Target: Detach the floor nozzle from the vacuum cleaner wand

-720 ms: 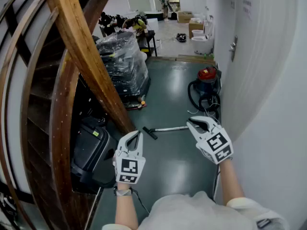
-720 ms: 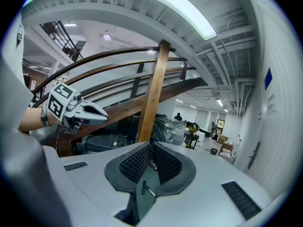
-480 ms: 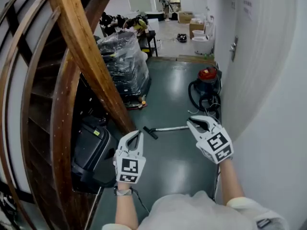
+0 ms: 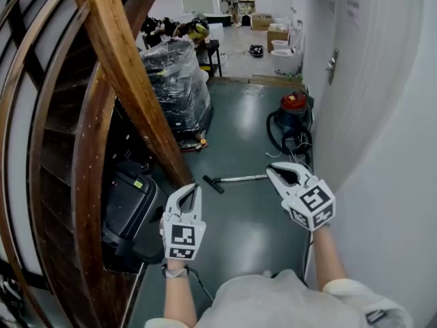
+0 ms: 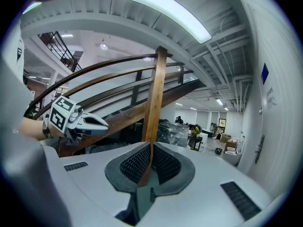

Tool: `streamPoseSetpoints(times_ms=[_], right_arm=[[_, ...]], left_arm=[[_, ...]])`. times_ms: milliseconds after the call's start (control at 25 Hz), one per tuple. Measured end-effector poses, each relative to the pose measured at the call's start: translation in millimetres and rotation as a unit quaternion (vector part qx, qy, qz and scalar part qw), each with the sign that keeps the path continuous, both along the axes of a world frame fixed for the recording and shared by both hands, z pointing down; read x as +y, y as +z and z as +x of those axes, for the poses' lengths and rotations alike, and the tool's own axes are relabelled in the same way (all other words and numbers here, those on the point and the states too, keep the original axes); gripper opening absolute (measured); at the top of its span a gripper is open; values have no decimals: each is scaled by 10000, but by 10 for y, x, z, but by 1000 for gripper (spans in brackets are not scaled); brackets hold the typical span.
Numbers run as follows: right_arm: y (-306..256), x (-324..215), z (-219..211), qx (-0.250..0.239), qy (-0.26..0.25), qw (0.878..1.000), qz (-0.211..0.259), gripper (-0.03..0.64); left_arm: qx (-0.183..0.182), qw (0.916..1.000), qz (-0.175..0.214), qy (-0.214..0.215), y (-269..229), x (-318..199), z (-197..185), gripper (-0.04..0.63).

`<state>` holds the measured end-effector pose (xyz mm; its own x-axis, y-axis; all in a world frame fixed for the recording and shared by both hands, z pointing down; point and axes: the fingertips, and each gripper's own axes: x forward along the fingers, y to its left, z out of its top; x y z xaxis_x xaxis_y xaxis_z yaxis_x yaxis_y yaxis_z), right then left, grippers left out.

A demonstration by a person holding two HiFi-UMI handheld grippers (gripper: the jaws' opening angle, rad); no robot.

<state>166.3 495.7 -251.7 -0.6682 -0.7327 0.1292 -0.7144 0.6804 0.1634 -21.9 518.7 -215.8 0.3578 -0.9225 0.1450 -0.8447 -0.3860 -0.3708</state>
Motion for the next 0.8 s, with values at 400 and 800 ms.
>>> streamPoseSetpoints(times_ms=[400,800], right_arm=[[230,176,-305,474,222,9985,-136,32],[197,-114,-594,29,-53,9993,-358,32]], left_arm=[[-10,9996,-182,195,145,130,-374,2],[-36,9996,-113,245,135,-230,-530,1]])
